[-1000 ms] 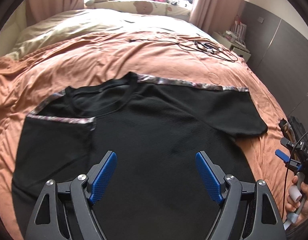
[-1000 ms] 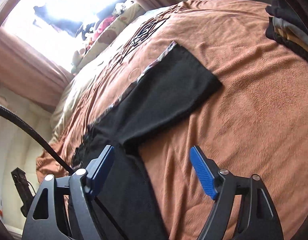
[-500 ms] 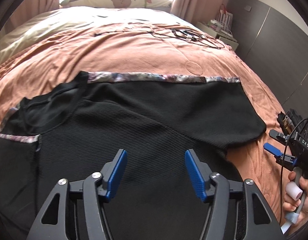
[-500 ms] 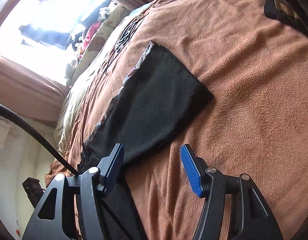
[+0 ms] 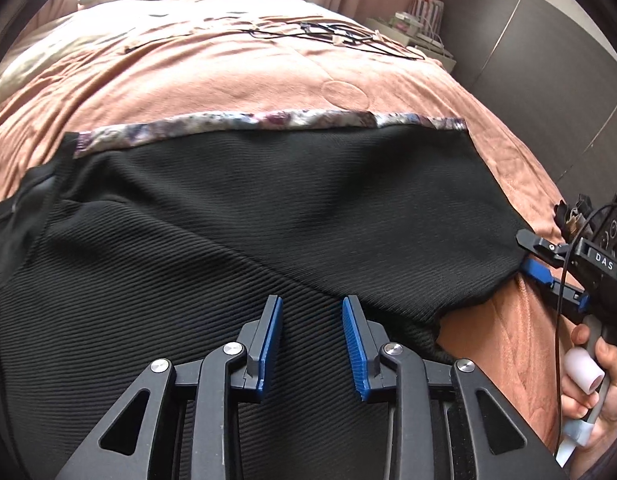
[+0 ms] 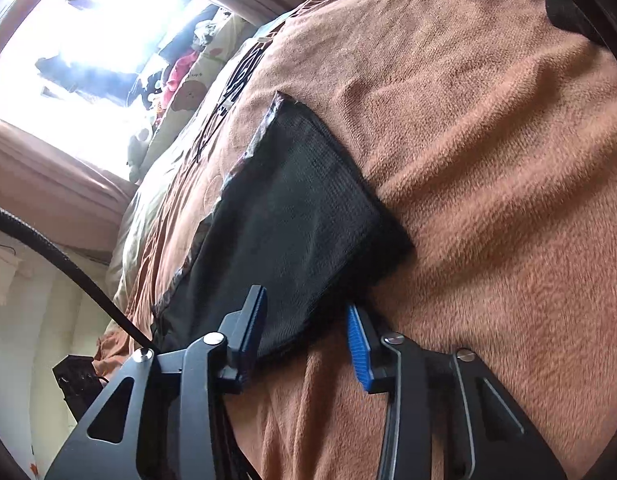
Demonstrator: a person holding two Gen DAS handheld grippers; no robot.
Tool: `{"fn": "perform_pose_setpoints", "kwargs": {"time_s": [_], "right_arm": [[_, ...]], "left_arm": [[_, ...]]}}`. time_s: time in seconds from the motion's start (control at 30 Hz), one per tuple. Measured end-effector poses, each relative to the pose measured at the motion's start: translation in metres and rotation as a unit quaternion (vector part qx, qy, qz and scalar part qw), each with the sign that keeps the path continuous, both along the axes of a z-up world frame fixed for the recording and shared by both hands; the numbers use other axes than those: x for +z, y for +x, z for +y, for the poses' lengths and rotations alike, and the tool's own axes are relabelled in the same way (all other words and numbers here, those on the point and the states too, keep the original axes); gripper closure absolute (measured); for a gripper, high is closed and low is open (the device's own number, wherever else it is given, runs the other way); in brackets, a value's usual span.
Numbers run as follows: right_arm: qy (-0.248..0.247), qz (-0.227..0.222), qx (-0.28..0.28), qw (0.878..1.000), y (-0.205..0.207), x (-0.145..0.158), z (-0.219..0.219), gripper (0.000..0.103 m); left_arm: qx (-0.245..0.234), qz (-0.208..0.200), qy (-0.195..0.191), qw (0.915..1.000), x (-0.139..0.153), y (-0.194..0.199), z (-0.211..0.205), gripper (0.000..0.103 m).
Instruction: Fold small clothes
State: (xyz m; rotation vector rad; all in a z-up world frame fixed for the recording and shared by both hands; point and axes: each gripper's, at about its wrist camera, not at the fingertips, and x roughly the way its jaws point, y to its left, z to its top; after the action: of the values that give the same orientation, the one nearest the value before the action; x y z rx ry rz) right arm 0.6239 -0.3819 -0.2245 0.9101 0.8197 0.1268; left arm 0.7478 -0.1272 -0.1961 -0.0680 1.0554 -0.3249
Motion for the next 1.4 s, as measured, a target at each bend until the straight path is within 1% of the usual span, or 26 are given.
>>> {"fn": "perform_pose_setpoints", "kwargs": {"time_s": [0.03,0.07,0.13,0.17,0.27,0.33,0.47,0.7,0.77,0.87,0.97,1.1,1.2,1.3,1.4], "right_arm": [[0.000,-0.001,0.000,1.000,0.002,0.000,-0.001,0.078],[-0.003,-0.002,0.001,1.000,0.005,0.000,-0.001,0.087],[-0.013,-0.001,0.005,1.000,0.008,0.001,0.000,0.097],[-0.007,-0.006,0.007,1.000,0.007,0.002,0.000,0.097],[-0.007,-0.021,0.008,1.000,0.005,0.013,0.001,0.099],[-0.011,-0.042,0.011,0.999,0.002,0.026,0.004,0.099],[-0.016,-0.070,0.020,0.997,0.000,0.051,0.016,0.099],[-0.022,-0.121,0.058,0.991,-0.009,0.089,0.049,0.099],[-0.022,-0.134,0.069,0.988,-0.016,0.095,0.052,0.099],[-0.019,-0.146,0.085,0.985,-0.021,0.101,0.059,0.100],[-0.020,-0.152,0.101,0.983,-0.020,0.103,0.069,0.099],[-0.015,-0.154,0.119,0.981,-0.014,0.108,0.081,0.099],[-0.021,-0.156,0.133,0.979,-0.007,0.110,0.091,0.099],[-0.027,-0.156,0.145,0.977,-0.004,0.112,0.098,0.099],[-0.026,-0.156,0.163,0.974,-0.001,0.112,0.110,0.099]], "left_arm": [[0.001,-0.001,-0.001,1.0000,0.000,0.001,-0.002,0.070],[0.002,-0.002,-0.003,1.0000,0.001,0.001,-0.004,0.070],[0.002,-0.006,-0.005,1.0000,0.003,0.002,-0.007,0.070],[0.001,-0.008,-0.006,0.9999,0.005,0.002,-0.009,0.070],[0.000,-0.003,-0.014,0.9999,0.005,0.003,-0.010,0.070],[0.002,0.002,-0.019,0.9998,0.002,0.004,-0.011,0.074],[0.001,0.013,-0.031,0.9994,-0.004,0.002,-0.014,0.075],[-0.025,0.020,-0.050,0.9982,-0.005,-0.001,-0.023,0.075],[-0.026,0.019,-0.044,0.9985,-0.006,-0.001,-0.026,0.075],[-0.029,0.028,-0.076,0.9963,-0.007,-0.001,-0.023,0.075],[-0.031,0.028,-0.080,0.9959,-0.008,0.000,-0.023,0.075],[-0.035,0.036,-0.096,0.9941,-0.005,-0.003,-0.017,0.075],[-0.035,0.038,-0.088,0.9948,0.001,-0.009,-0.007,0.075],[-0.029,0.026,-0.086,0.9955,0.015,-0.018,0.012,0.075],[-0.013,0.015,-0.078,0.9967,0.030,-0.027,0.037,0.075]]}}
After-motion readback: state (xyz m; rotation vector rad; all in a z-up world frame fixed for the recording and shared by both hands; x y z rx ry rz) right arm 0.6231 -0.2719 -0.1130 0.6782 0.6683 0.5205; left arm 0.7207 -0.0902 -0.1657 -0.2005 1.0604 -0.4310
